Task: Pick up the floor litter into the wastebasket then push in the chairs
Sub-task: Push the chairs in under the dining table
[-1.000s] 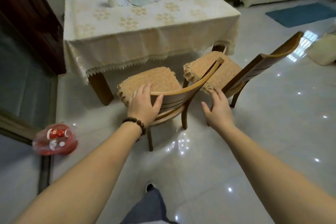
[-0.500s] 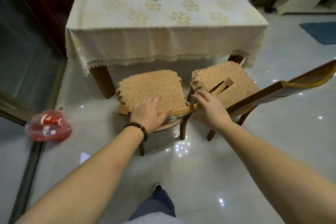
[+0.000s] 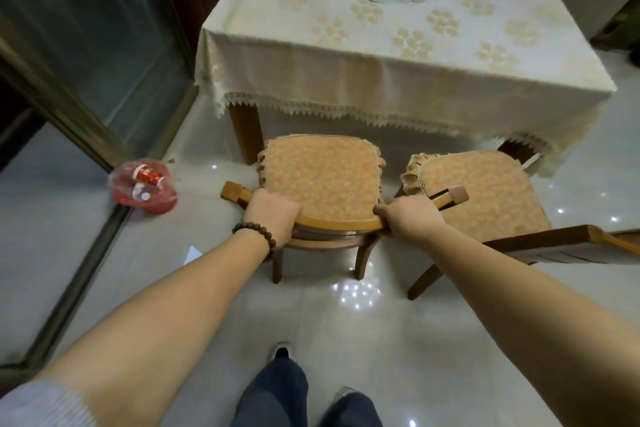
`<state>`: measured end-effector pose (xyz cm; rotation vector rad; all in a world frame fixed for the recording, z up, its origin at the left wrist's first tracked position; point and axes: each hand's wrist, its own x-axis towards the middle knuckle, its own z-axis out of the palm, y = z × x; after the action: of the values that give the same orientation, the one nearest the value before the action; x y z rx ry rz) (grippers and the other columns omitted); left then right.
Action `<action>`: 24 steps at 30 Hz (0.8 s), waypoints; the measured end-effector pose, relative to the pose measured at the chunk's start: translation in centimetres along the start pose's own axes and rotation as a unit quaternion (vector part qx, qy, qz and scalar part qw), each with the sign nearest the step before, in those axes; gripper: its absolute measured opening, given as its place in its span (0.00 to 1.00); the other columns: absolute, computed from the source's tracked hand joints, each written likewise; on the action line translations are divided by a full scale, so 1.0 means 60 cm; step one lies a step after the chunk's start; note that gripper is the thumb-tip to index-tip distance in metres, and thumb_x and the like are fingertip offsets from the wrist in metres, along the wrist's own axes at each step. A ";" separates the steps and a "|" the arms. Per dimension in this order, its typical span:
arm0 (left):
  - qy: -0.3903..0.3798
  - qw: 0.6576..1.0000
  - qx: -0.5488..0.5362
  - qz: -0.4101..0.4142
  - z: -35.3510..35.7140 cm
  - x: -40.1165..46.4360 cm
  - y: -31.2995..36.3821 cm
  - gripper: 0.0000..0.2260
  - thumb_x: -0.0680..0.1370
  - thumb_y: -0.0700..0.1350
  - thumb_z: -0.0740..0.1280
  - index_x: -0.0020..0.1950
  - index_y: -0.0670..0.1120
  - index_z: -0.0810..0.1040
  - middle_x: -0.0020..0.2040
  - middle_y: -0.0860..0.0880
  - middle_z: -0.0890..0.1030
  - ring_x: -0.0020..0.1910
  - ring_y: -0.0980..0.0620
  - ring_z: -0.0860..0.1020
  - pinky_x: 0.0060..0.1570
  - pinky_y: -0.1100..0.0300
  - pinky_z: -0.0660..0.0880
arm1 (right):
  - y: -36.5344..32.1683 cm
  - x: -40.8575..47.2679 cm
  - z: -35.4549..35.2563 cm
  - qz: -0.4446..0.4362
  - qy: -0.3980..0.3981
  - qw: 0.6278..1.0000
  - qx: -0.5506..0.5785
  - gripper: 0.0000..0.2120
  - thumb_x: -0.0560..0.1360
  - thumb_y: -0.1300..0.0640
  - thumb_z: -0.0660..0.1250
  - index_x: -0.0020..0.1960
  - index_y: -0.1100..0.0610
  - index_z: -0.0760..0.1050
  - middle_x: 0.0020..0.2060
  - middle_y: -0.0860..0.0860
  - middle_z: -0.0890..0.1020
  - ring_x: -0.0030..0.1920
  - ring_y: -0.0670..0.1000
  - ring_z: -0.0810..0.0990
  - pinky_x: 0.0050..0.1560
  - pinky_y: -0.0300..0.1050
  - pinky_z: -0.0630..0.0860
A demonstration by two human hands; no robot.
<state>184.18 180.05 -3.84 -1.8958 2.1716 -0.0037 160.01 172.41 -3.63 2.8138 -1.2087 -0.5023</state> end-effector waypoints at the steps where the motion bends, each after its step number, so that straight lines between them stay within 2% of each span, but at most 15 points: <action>1: -0.001 1.000 0.003 -0.009 0.001 0.000 0.003 0.04 0.76 0.47 0.63 0.49 0.52 0.77 0.48 0.50 0.81 0.50 0.47 0.78 0.48 0.55 0.70 | 0.002 -0.001 0.001 -0.007 -0.002 1.000 -0.009 0.09 0.76 0.51 0.63 0.55 0.52 0.72 0.41 0.51 0.79 0.43 0.54 0.79 0.36 0.46 0.70; 6: -0.004 1.000 0.004 -0.027 0.006 0.002 0.006 0.08 0.75 0.47 0.64 0.53 0.51 0.77 0.50 0.49 0.80 0.52 0.46 0.77 0.50 0.55 0.68 | 0.011 -0.002 0.015 -0.029 0.024 0.999 -0.021 0.09 0.75 0.52 0.61 0.52 0.55 0.71 0.41 0.53 0.80 0.42 0.57 0.79 0.33 0.46 0.67; 10: 0.008 1.000 0.001 -0.009 0.009 0.006 -0.014 0.08 0.75 0.49 0.63 0.53 0.51 0.76 0.50 0.50 0.81 0.52 0.47 0.78 0.51 0.55 0.69 | 0.003 0.006 0.013 -0.026 0.033 0.999 0.000 0.08 0.76 0.51 0.60 0.50 0.55 0.71 0.40 0.52 0.80 0.41 0.57 0.79 0.35 0.46 0.69; 15: 0.008 0.999 0.026 0.017 0.013 0.038 -0.096 0.07 0.76 0.50 0.63 0.52 0.53 0.76 0.49 0.52 0.81 0.51 0.49 0.78 0.51 0.56 0.69 | -0.035 0.064 0.001 -0.012 0.041 0.999 0.022 0.06 0.75 0.53 0.61 0.46 0.56 0.71 0.38 0.52 0.80 0.38 0.57 0.79 0.34 0.45 0.70; 24: 0.009 0.995 0.066 0.073 0.009 0.141 -0.262 0.07 0.76 0.52 0.63 0.51 0.52 0.77 0.49 0.52 0.80 0.52 0.49 0.78 0.50 0.56 0.70 | -0.079 0.202 -0.058 0.041 0.044 0.998 0.034 0.07 0.76 0.52 0.60 0.48 0.54 0.72 0.39 0.51 0.80 0.38 0.55 0.79 0.37 0.47 0.75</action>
<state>198.61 169.56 -3.27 -1.6690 2.2577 -0.1340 172.17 166.76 -4.48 2.7953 -1.3412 -0.3350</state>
